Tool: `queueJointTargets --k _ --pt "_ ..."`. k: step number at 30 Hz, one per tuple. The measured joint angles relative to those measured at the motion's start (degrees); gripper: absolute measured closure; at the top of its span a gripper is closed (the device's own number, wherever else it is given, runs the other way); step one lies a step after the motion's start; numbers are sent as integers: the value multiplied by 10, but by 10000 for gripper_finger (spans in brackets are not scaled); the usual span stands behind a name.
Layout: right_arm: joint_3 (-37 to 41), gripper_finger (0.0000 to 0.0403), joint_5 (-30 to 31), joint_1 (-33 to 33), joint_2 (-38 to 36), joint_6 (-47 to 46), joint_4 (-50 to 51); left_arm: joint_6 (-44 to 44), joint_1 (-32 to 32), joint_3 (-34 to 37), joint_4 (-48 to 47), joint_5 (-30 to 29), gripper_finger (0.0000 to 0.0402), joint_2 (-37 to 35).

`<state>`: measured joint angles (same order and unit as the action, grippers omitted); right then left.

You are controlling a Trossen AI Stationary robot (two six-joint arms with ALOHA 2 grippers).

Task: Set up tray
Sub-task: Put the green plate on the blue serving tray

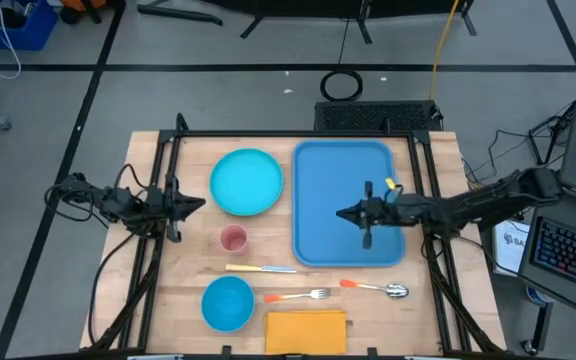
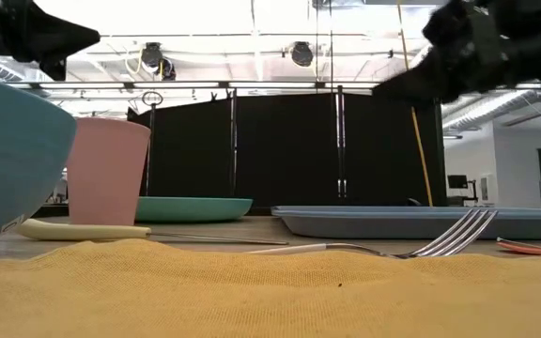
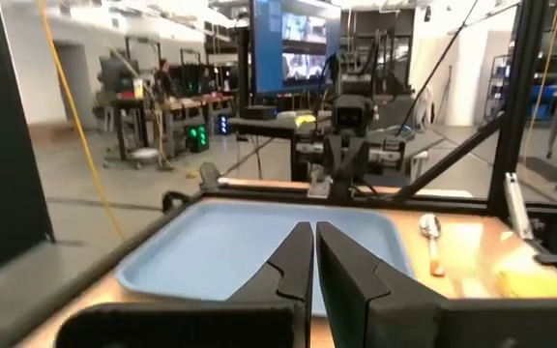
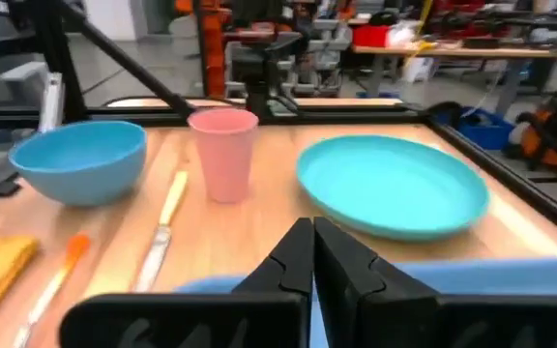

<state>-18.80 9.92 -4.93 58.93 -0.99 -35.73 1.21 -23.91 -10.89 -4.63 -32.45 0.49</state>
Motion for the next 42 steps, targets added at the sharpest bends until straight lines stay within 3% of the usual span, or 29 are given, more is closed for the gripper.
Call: queueJointTargets --k 8,17,33,42 --pt "-148 326 -72 38 129 47 141 -23 0 0 -6 -5 378 0" --pt "-272 243 -87 70 253 147 212 -41 0 0 -17 -6 378 0" --pt "-526 236 -102 94 460 292 427 -43 0 0 -29 -27 378 0" --pt "-601 236 -100 113 538 347 440 -44 0 0 -31 -27 378 0"
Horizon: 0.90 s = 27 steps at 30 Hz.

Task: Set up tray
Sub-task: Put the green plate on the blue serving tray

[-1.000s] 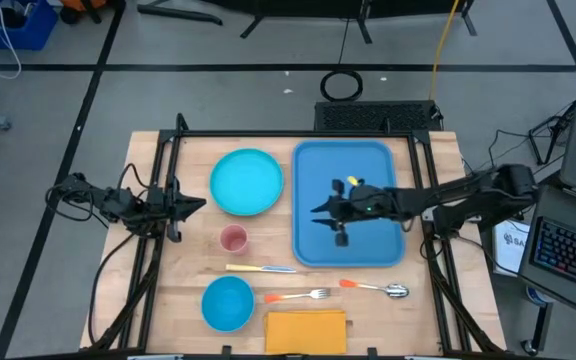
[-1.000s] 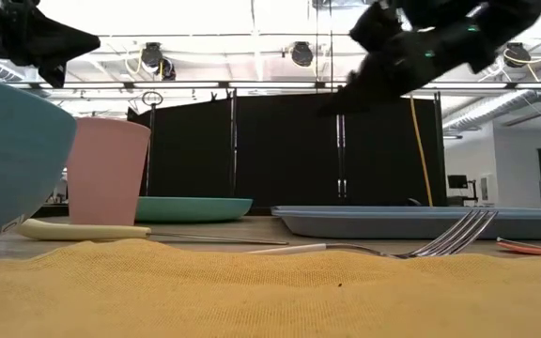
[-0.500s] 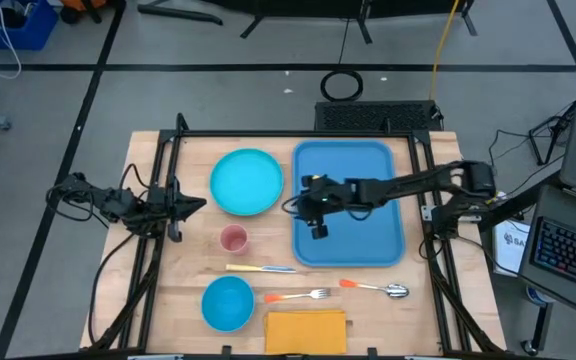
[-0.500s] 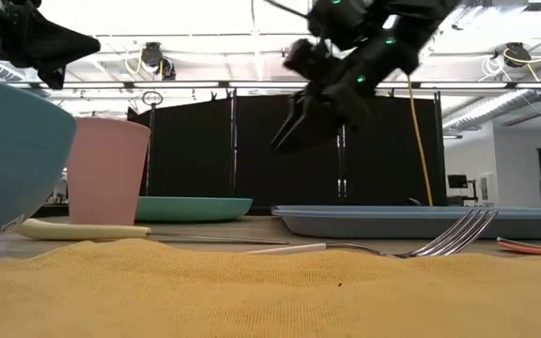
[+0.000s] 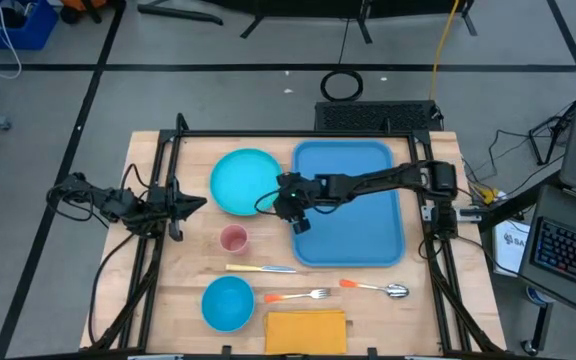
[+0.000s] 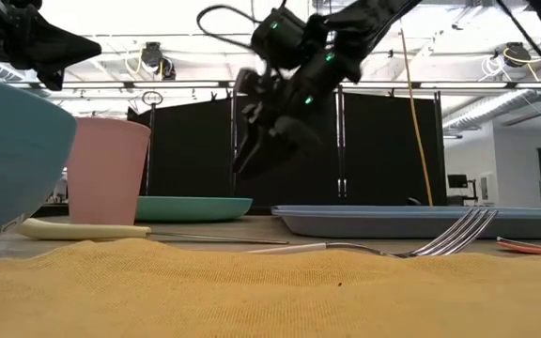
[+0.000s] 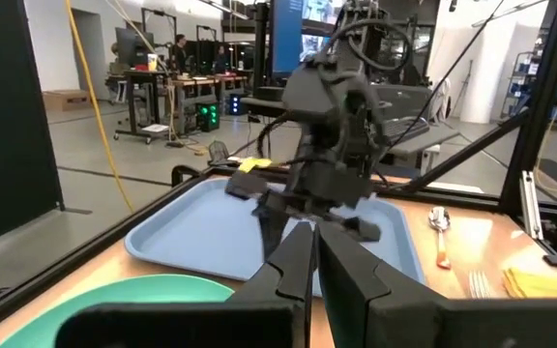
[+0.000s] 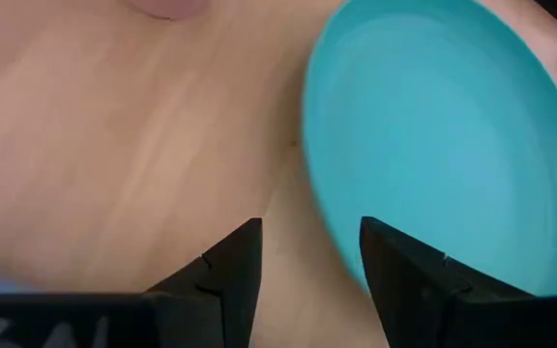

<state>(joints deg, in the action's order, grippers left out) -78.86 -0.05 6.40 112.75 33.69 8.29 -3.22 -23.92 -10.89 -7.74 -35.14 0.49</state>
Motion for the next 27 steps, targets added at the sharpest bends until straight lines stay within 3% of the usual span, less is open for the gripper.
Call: queueJointTargets --k 7,19,23,27 --pt "-16 236 45 11 35 34 4 1 0 0 -2 -11 378 0" --pt "-17 236 42 18 41 41 -13 20 1 0 0 -50 378 0" --pt "-19 236 12 20 49 30 -9 23 1 0 0 -62 378 0" --pt "-34 236 28 20 68 31 -8 27 1 0 0 -65 378 0"
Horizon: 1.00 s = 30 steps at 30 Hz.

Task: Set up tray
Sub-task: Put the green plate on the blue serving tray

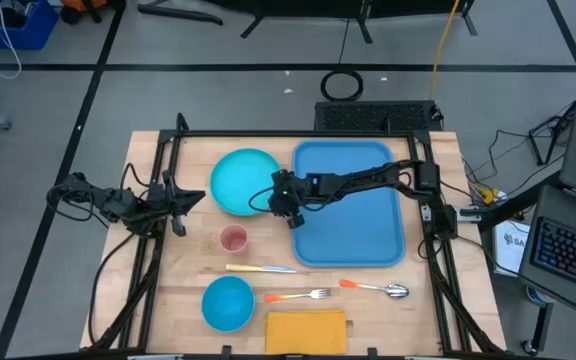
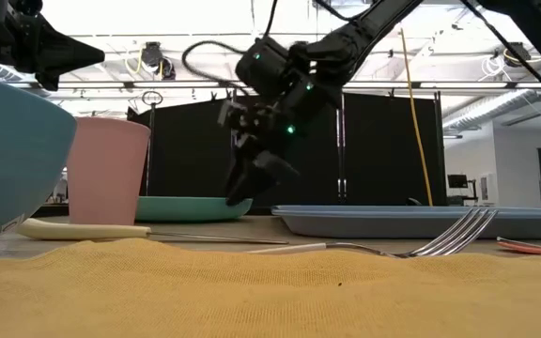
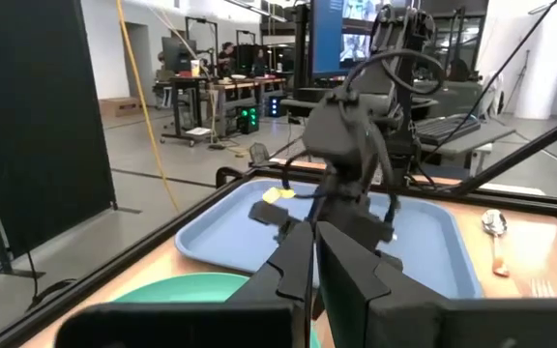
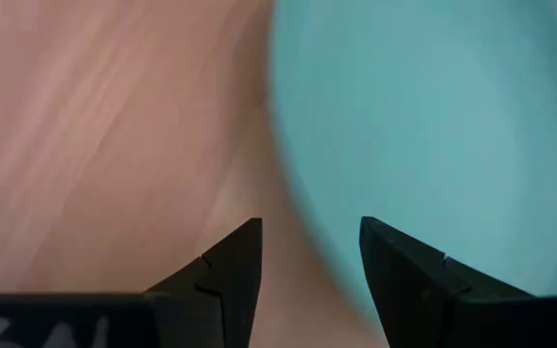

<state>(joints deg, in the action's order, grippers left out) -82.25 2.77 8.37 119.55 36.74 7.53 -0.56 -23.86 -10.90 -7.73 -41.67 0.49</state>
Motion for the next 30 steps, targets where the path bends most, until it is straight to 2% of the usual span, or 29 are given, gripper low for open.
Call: queueJointTargets --k 9,13,21,28,30 --pt "-29 237 -1 -2 29 0 10 -1 0 0 -5 1 378 0" --pt "-29 250 0 -6 28 0 7 -1 0 0 -10 -1 378 0" --pt "-29 310 1 -5 28 0 6 -2 0 0 -12 -4 378 0" --pt "-29 390 1 -6 27 0 9 -2 1 0 -13 -4 378 0" --pt "-29 397 2 -6 27 4 9 -2 0 0 -15 -4 378 0"
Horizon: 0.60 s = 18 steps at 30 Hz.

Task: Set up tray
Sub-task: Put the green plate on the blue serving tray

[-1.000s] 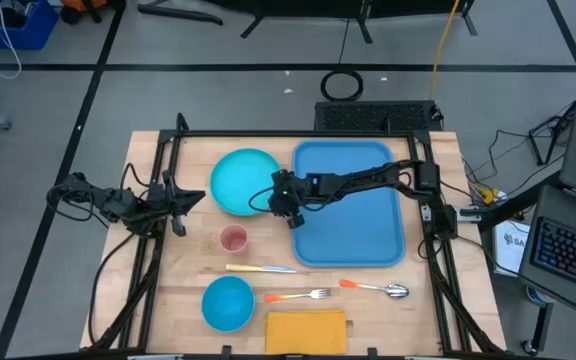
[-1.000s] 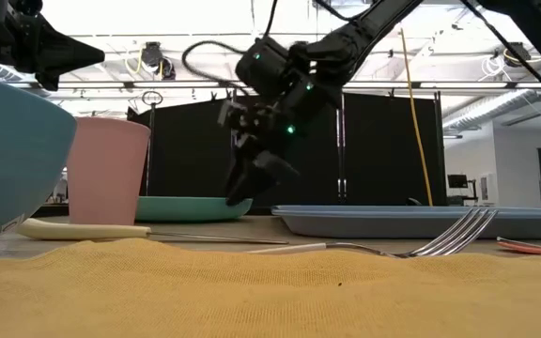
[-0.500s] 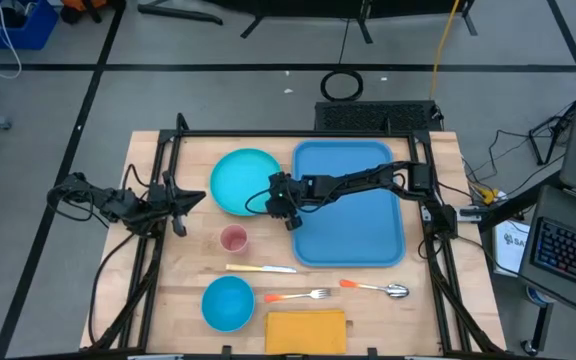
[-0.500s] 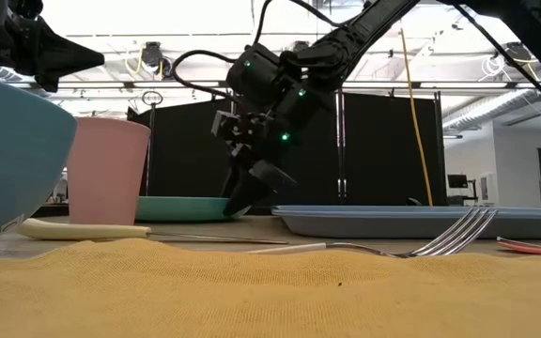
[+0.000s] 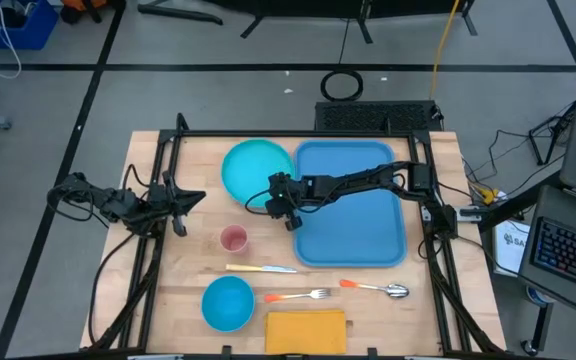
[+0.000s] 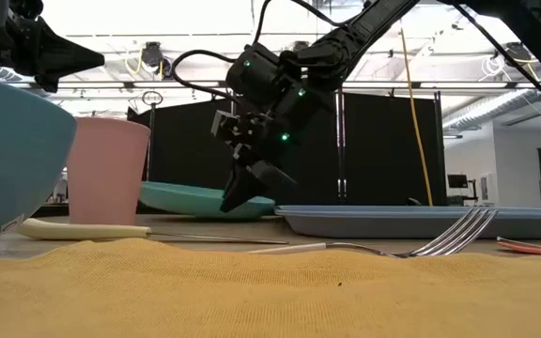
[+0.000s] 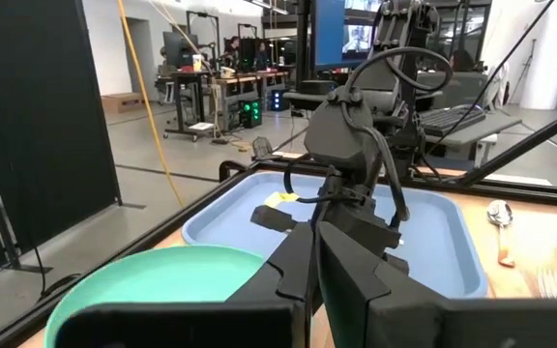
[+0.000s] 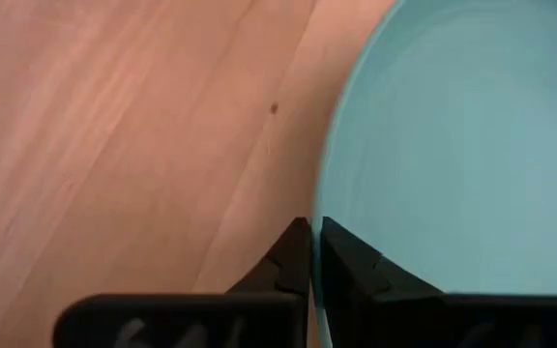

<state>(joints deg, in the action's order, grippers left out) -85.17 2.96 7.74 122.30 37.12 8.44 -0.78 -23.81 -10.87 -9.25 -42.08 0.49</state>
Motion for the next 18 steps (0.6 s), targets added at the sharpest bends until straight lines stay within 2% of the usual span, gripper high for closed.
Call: queueJointTargets --k 10,14,18 --pt "0 400 36 -15 0 24 -9 0 0 0 -2 0 378 0" --pt "0 401 78 -23 0 43 -14 0 0 0 -4 0 378 0" --pt "0 402 81 -26 0 45 -17 -2 0 0 -4 0 378 0"
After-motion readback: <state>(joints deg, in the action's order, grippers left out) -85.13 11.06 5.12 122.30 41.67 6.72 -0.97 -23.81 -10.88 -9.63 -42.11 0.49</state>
